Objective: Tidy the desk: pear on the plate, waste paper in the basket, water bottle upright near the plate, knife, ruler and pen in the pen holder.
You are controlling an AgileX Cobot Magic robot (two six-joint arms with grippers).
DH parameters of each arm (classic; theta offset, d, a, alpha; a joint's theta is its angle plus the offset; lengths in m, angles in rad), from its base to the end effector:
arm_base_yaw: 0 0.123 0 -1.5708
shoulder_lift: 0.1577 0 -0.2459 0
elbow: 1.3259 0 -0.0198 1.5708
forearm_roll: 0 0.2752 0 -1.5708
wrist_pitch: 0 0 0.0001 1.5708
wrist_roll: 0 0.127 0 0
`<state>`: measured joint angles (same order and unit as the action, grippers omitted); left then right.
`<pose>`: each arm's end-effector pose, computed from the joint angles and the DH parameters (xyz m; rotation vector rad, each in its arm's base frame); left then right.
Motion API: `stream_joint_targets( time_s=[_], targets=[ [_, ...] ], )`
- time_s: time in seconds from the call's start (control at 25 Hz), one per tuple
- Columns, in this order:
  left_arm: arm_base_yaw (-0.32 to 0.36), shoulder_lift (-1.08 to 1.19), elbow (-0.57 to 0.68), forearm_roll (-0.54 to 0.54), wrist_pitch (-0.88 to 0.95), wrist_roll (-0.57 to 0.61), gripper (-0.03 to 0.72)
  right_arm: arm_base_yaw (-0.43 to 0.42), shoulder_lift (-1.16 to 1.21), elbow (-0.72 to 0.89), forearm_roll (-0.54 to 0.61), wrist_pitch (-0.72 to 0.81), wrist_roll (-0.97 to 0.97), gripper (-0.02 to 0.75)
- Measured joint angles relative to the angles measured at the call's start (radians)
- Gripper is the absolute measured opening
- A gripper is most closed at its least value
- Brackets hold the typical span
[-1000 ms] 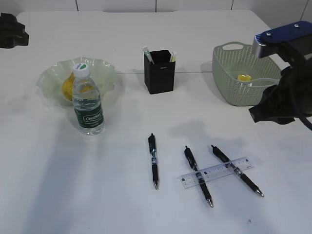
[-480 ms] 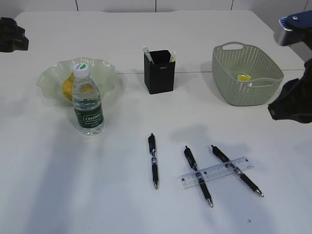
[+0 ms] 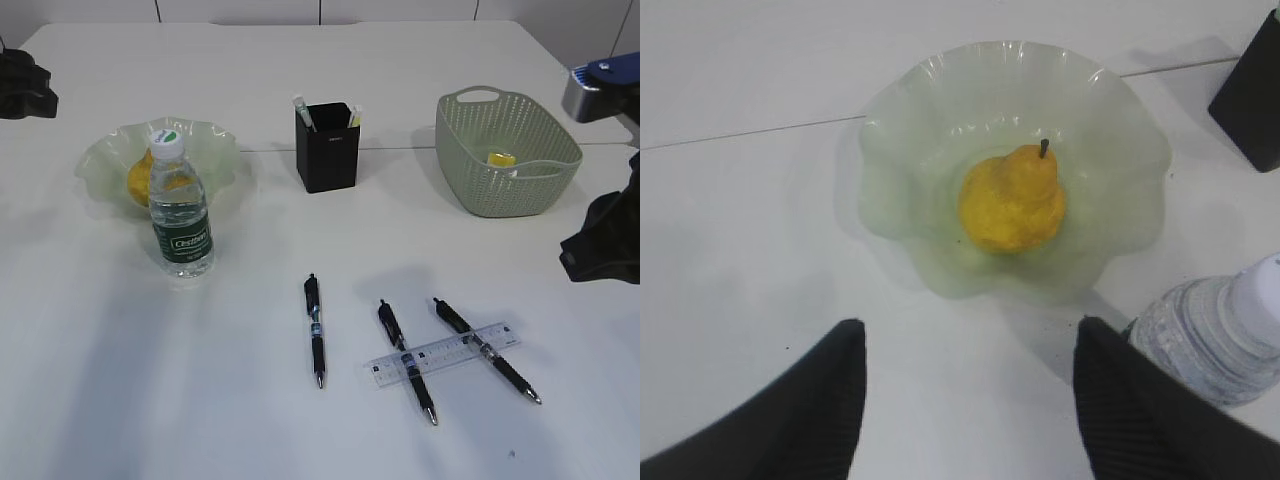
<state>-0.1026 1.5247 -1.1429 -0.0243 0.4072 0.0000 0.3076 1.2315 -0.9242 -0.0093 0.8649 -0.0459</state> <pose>0.3912 -0.0415 0.2244 0.0963 2.2716 -0.0768 0.2745 0.0862 0.2117 -0.4729 2.6155 0.0746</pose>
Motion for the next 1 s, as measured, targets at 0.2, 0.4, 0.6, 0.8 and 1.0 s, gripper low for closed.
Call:
stream_joint_targets(
  time_s=[0.2, 0.4, 0.6, 0.8, 1.0],
  targets=[
    [0.000, 0.000, 0.000, 0.000, 0.001, 0.000, 0.463, 0.000, 0.000, 0.000, 0.000, 0.051, -0.077, 0.184],
    [0.000, 0.000, 0.000, 0.000, 0.007, 0.000, 0.463, 0.000, 0.000, 0.000, 0.000, 0.059, -0.143, 0.184],
    [0.000, 0.000, 0.000, 0.000, 0.027, 0.000, 0.463, 0.000, 0.010, -0.004, 0.000, 0.074, -0.197, 0.184],
    [0.000, 0.000, 0.000, 0.000, 0.047, 0.000, 0.463, 0.000, 0.106, -0.061, 0.000, 0.156, -0.249, 0.184],
    [0.000, 0.000, 0.000, 0.000, 0.055, 0.000, 0.463, 0.000, 0.204, -0.171, -0.003, 0.195, -0.349, 0.184]
  ],
)
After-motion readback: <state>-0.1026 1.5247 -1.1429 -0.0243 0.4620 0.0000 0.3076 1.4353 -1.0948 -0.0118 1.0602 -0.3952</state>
